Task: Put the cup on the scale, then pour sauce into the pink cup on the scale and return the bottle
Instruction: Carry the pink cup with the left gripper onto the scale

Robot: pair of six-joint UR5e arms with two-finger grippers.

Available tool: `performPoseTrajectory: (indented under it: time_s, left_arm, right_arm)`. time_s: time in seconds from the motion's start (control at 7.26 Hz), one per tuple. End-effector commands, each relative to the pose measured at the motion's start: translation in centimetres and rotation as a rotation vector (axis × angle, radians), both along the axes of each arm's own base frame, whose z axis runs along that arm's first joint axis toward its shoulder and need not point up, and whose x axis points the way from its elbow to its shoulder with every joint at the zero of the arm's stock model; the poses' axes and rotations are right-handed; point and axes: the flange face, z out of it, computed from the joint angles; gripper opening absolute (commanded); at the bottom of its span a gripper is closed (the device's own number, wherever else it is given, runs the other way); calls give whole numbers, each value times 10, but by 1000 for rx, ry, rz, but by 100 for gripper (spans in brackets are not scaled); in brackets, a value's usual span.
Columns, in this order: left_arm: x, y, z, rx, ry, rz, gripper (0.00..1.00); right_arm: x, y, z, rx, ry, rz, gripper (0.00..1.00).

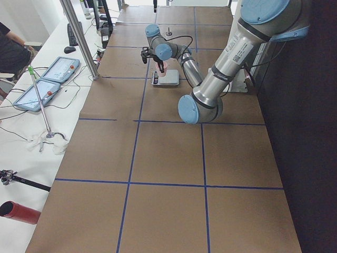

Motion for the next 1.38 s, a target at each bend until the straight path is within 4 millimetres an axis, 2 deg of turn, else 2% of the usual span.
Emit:
performPoseTrajectory:
  time_s: [0.0,0.55,0.96,1.1,1.24]
  left_arm:
    - [43,21,-6,8,-7,27,0]
    - [62,21,4,22,17,39,0]
    - [68,22,7,28,27,45,0]
    - [68,23,8,28,27,47,10]
    - [69,23,10,31,31,47,17]
  right_arm:
    - [0,0,-1,2,-2,-1,100]
    - [0,1,0,-2,-4,-2,100]
    - [0,1,0,-3,-4,-1,100]
    - [0,1,1,-3,-4,-2,100]
    - [0,1,1,-5,-3,-2,100]
